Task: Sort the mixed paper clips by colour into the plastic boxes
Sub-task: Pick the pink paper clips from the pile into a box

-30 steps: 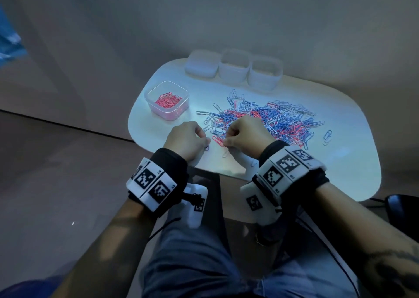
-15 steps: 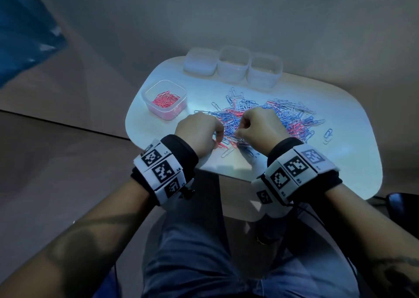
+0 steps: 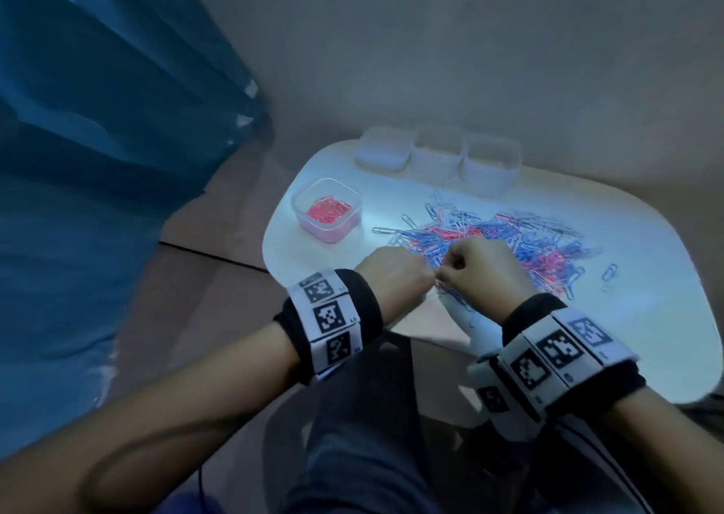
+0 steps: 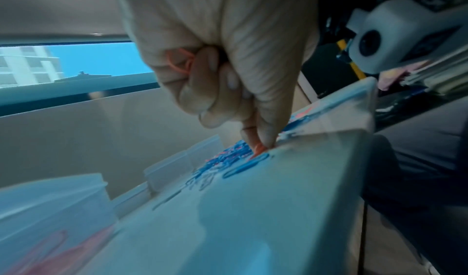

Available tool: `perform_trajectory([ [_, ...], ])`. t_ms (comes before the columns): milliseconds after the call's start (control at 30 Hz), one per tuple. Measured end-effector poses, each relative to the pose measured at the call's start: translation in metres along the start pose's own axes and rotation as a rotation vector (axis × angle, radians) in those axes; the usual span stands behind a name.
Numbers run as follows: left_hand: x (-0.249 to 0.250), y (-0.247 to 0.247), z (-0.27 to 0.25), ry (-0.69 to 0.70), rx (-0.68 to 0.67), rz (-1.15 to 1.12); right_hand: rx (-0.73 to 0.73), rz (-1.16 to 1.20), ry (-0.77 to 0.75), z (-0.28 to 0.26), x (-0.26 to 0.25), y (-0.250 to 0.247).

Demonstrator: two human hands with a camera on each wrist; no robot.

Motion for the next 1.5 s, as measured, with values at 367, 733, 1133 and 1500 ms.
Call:
perform_trajectory([
  [367, -0.027, 0.01, -0.011, -0.212, 0.217, -0.335, -0.016, 0.034, -0.015, -0.002, -0.003, -0.002],
  [733, -0.045, 0.018, -0.026, -0.301, 0.431, -0.804, -0.058, 0.063, 0.015, -0.004, 0.002, 0.001],
  [1133, -0.064, 0.009, -0.024, -0.426, 0.572, -1.134, -0.044, 0.057, 0.014, -0.002, 0.006, -0.005],
  [1500, -0.05, 0.03, -0.005, -0.454, 0.368, -1.738, -0.001, 0.063, 0.058, 0.005, 0.029, -0.031],
])
Point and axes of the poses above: each hand's wrist, its own z-axis towards the middle knuckle, its own y-axis out of the palm, x = y × z, the point moved 6 cm from there along z, towards the middle knuckle, and after that the axes turned 3 degrees about -z, right-handed, at the moved point
